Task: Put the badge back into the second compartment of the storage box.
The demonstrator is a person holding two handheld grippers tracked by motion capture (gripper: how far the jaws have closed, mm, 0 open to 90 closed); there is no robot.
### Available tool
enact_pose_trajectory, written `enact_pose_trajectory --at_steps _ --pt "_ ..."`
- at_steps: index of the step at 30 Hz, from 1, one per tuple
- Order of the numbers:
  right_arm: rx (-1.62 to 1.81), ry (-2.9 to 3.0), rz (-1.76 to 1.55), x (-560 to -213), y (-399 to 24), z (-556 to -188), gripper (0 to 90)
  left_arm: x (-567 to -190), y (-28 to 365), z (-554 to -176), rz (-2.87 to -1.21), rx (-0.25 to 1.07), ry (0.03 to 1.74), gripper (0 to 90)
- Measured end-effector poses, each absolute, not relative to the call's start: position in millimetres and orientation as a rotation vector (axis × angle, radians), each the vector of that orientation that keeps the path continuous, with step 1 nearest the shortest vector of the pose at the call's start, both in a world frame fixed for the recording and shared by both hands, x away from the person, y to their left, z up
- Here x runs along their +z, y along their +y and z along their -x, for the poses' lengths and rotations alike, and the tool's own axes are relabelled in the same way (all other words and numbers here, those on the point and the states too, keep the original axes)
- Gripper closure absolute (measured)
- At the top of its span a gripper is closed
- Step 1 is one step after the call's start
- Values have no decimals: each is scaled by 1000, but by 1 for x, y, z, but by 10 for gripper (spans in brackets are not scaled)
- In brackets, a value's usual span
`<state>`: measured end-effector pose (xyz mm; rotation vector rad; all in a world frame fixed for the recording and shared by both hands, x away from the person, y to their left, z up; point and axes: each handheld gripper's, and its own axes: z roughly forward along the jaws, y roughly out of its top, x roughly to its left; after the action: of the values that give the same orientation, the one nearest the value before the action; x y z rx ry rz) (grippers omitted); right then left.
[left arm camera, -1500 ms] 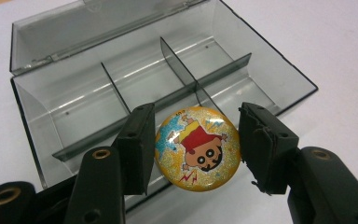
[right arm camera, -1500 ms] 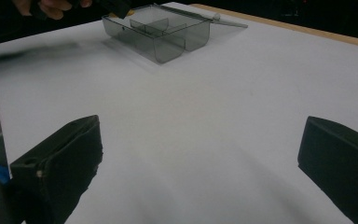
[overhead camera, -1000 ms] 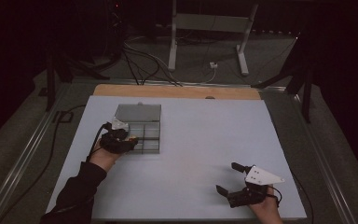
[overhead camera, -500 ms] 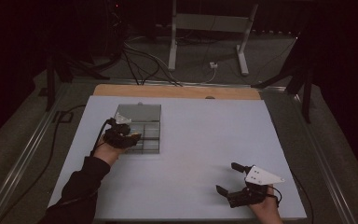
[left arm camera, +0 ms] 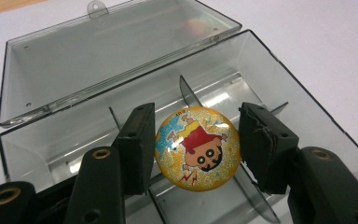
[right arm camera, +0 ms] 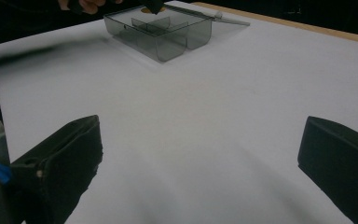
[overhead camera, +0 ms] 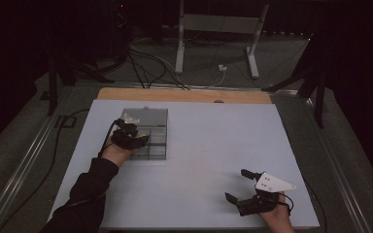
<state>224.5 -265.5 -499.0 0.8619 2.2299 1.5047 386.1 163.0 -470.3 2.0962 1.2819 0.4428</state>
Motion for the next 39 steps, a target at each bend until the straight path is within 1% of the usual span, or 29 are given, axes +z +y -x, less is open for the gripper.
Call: enact_pose_trajectory --at_steps 25,32,36,37,39 --pt "1503 2238 -860 -500 -265 -225 0 -481 159 -409 -2062 418 1370 486" --pt "1499 2240 -861 -500 -266 -225 0 -480 159 -411 -2033 448 1377 481" --pt "1500 2240 -864 -501 -266 -225 0 -480 162 -412 -2013 441 1386 465" --pt "1499 2243 -863 -501 -265 -225 0 -480 162 -413 -2013 440 1390 446" --pt "1497 2242 -860 -500 -265 -225 0 -478 164 -413 -1997 425 1397 378"
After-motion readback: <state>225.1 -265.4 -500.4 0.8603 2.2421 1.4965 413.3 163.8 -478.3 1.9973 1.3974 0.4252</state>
